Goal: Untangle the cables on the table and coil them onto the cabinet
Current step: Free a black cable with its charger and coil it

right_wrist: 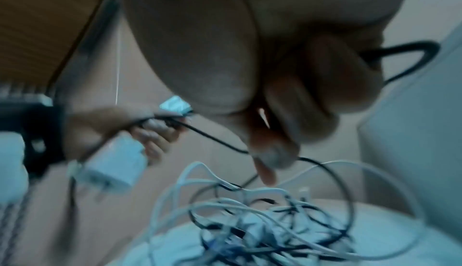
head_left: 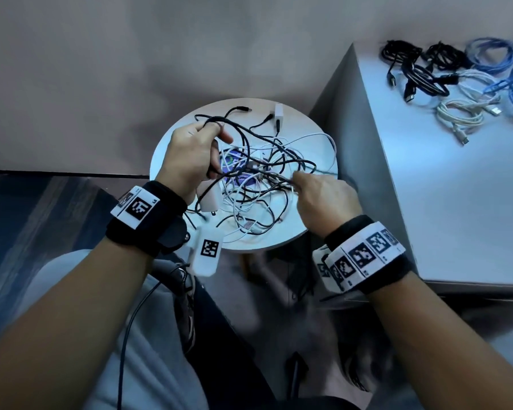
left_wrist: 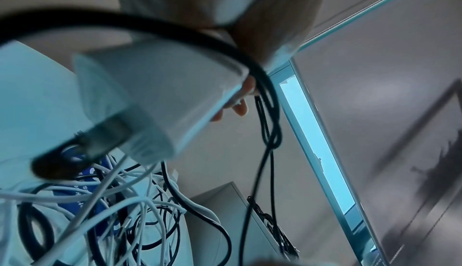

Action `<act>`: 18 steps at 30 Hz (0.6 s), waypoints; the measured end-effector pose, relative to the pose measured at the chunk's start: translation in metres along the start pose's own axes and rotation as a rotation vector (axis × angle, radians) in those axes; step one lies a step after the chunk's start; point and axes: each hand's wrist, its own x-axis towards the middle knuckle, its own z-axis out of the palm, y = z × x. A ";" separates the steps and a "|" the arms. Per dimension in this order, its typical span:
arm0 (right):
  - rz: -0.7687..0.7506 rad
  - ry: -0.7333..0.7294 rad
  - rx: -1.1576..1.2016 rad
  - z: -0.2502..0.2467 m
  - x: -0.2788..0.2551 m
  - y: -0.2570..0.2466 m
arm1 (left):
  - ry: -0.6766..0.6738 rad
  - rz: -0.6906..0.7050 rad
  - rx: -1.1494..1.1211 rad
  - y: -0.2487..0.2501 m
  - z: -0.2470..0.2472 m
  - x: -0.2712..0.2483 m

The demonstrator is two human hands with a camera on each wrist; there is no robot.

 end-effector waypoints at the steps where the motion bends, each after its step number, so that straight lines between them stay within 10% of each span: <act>1: 0.048 -0.043 -0.127 0.000 -0.001 0.005 | 0.003 -0.001 0.004 -0.001 -0.001 0.001; 4: -0.025 -0.045 -0.191 0.005 -0.002 0.006 | -0.022 -0.007 0.018 -0.003 0.003 0.002; 8: -0.289 -0.066 0.459 0.016 0.002 -0.015 | -0.092 -0.006 0.025 -0.004 0.015 -0.005; 12: -0.239 -0.120 0.909 0.022 0.003 -0.024 | -0.130 -0.036 -0.051 -0.004 0.015 -0.009; 18: -0.057 0.052 0.210 0.000 0.007 0.007 | -0.095 -0.090 -0.260 0.003 0.007 -0.005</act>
